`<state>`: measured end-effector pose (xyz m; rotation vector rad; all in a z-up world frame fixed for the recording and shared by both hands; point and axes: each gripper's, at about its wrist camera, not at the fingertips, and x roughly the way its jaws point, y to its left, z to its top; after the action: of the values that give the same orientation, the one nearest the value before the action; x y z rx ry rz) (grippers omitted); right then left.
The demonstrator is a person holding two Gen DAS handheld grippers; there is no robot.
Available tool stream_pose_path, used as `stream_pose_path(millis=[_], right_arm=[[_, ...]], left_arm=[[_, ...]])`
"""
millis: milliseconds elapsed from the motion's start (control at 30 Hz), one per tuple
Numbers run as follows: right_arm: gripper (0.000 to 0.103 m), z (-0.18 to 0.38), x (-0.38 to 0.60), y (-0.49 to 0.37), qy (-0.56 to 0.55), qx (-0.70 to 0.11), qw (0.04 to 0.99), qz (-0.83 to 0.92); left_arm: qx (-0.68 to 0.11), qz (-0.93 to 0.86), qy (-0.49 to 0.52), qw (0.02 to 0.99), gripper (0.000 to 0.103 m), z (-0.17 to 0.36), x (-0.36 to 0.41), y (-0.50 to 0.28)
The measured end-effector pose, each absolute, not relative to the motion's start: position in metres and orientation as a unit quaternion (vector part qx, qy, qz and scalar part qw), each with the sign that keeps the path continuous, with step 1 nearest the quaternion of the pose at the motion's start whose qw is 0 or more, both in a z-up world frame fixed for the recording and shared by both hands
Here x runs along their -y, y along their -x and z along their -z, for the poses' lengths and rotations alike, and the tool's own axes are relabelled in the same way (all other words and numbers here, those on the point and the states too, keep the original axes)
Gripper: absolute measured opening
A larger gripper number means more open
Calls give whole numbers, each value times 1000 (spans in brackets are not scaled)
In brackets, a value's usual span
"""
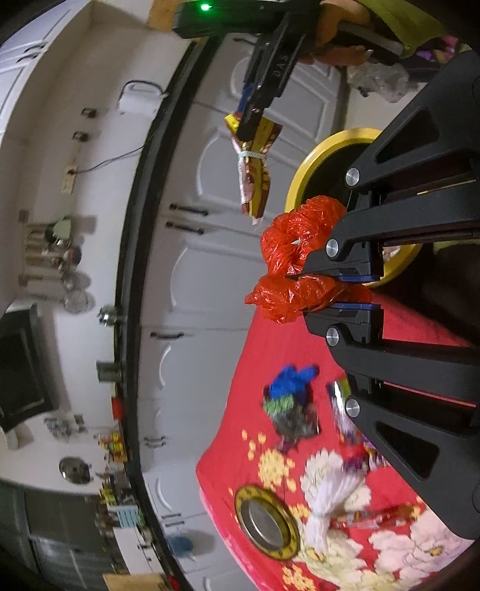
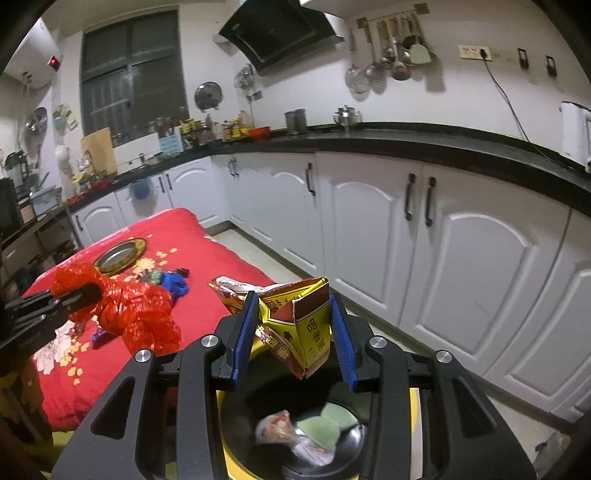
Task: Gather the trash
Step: 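Open both tools to drop the red bag and gold box into the bin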
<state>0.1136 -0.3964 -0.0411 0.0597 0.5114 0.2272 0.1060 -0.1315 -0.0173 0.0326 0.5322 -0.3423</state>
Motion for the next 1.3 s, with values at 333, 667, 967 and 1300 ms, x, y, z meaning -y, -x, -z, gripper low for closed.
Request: stream_pose_path(millis=[333, 667, 967, 1300], right_arm=[[37, 63, 432, -113, -35, -282, 956, -67], [37, 81, 446, -119, -40, -311, 948, -57], [38, 95, 445, -130, -50, -330, 940, -66], [53, 99, 445, -136, -71, -339, 935, -72]], left_arm=[[-288, 214, -62, 931, 3, 43, 186, -111], [-330, 242, -69, 910, 3, 77, 216, -115], [-356, 247, -62, 899, 5, 94, 223, -127], [-360, 220, -32, 906, 66, 95, 203, -130]])
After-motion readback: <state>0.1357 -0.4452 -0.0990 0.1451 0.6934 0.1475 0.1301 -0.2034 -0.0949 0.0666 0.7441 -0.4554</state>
